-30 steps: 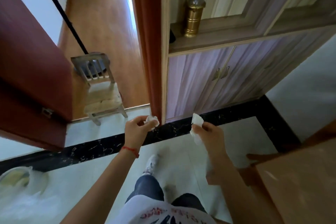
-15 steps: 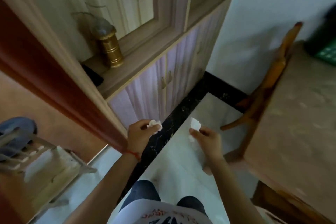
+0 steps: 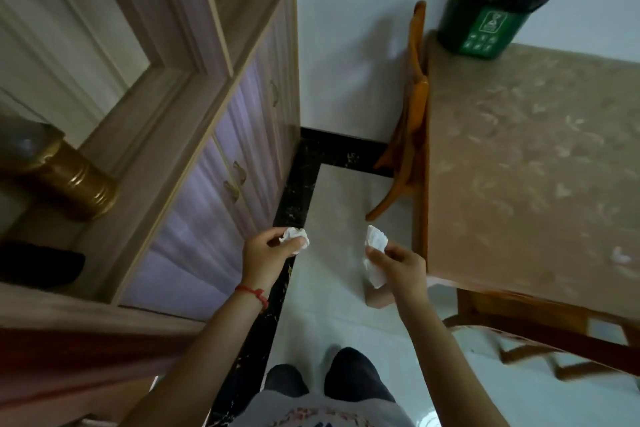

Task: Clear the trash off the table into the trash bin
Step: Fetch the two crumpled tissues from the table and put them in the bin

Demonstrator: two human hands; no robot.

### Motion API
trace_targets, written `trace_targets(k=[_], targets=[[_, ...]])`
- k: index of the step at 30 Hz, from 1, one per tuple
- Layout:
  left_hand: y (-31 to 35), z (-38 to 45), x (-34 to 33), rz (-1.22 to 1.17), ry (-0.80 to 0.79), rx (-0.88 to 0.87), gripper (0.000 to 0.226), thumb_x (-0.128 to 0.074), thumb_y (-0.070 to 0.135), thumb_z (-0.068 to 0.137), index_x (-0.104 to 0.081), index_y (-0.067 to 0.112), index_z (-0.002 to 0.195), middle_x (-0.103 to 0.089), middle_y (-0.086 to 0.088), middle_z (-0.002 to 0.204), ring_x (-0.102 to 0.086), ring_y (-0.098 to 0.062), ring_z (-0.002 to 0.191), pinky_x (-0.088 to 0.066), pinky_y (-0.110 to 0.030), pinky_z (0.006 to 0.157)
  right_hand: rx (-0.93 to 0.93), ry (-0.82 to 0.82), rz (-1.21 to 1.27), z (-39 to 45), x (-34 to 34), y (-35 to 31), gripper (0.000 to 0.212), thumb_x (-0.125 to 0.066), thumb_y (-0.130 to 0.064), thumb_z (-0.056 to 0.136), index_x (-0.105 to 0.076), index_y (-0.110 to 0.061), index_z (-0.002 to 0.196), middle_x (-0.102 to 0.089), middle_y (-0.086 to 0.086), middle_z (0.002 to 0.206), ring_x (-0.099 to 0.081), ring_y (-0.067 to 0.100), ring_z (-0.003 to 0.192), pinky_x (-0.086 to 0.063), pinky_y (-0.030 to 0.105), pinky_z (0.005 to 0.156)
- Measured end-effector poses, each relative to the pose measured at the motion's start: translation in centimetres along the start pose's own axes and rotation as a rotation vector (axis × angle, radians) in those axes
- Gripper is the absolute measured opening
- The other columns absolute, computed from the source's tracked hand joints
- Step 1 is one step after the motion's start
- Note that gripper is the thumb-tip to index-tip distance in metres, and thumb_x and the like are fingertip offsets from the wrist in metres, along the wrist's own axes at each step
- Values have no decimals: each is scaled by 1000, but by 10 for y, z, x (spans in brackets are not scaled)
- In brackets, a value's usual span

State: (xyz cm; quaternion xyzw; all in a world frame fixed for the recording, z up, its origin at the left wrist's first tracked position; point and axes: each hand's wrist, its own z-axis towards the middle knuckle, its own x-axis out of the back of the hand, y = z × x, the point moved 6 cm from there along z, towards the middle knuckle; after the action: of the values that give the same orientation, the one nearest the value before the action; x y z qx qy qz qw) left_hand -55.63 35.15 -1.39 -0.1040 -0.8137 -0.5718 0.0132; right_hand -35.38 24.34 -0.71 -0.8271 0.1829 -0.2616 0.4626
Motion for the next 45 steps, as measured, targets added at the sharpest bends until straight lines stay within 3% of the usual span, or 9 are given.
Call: trace_targets(k=[3, 8, 14, 20, 25, 30, 35, 42, 45], targets=[[7, 21, -12, 5, -37, 4, 20, -75, 4, 69, -70, 23, 68, -68, 13, 56, -63, -16, 71, -54, -32, 74, 2, 25, 30, 18, 1, -9, 11, -69, -16, 80, -67, -7, 86, -61, 0, 70, -54, 9, 59, -40, 6, 39], [29, 67, -35, -3, -65, -16, 19, -74, 4, 70, -70, 22, 71, -69, 11, 61, -64, -16, 72, -55, -36, 78, 52, 29, 44, 61, -2, -37, 12, -68, -14, 81, -68, -6, 90, -63, 0, 69, -56, 9, 57, -41, 7, 40], [70, 135, -70, -33, -62, -53, 24, -74, 3, 70, -68, 26, 66, -68, 15, 56, -64, -4, 64, -54, -24, 70, 71, 20, 125, 137, -5, -82, 5, -71, -14, 78, -68, -16, 75, -67, 10, 71, -61, 13, 55, -49, 20, 46], [124, 200, -111, -93, -75, -94, 23, -71, -3, 72, -68, 19, 67, -67, 9, 55, -61, 4, 54, -52, -13, 58, 103, 7, 153, 210, 1, -142, 2, -71, -14, 78, -69, -13, 79, -70, 11, 77, -68, 33, 71, -57, 49, 68], [154, 253, -131, -96, -85, -103, 23, -72, -2, 71, -69, 21, 68, -67, 3, 66, -63, 0, 58, -53, -17, 63, 119, 15, 164, 258, 2, -184, 5, -70, -15, 79, -68, -11, 81, -65, 6, 72, -63, 22, 67, -55, 43, 65], [184, 321, -150, -56, -133, -135, 20, -71, 0, 72, -69, 20, 72, -68, -2, 72, -63, -11, 68, -54, -17, 63, 139, 59, 171, 311, -10, -219, 5, -71, -16, 78, -69, -11, 79, -65, 0, 64, -61, 14, 57, -49, 27, 52], [219, 394, -171, -84, -194, -152, 15, -68, -6, 73, -68, 7, 81, -65, 6, 59, -61, 3, 52, -48, -9, 51, 156, 110, 169, 366, -30, -254, 8, -69, -20, 80, -69, -12, 83, -68, 1, 72, -64, 12, 63, -52, 24, 54], [257, 484, -192, -44, -270, -152, 15, -79, 13, 58, -70, 18, 70, -67, 11, 54, -62, 1, 58, -51, -13, 59, 153, 166, 167, 425, -48, -301, 10, -67, -20, 82, -67, -10, 80, -65, 0, 67, -62, 8, 53, -50, 18, 48], [267, 512, -202, 2, -282, -154, 20, -80, 11, 61, -72, 9, 79, -66, 12, 55, -61, 1, 58, -50, -18, 64, 133, 195, 182, 445, -50, -312, 12, -67, -20, 82, -67, -9, 85, -65, 0, 69, -62, 9, 55, -49, 17, 46]])
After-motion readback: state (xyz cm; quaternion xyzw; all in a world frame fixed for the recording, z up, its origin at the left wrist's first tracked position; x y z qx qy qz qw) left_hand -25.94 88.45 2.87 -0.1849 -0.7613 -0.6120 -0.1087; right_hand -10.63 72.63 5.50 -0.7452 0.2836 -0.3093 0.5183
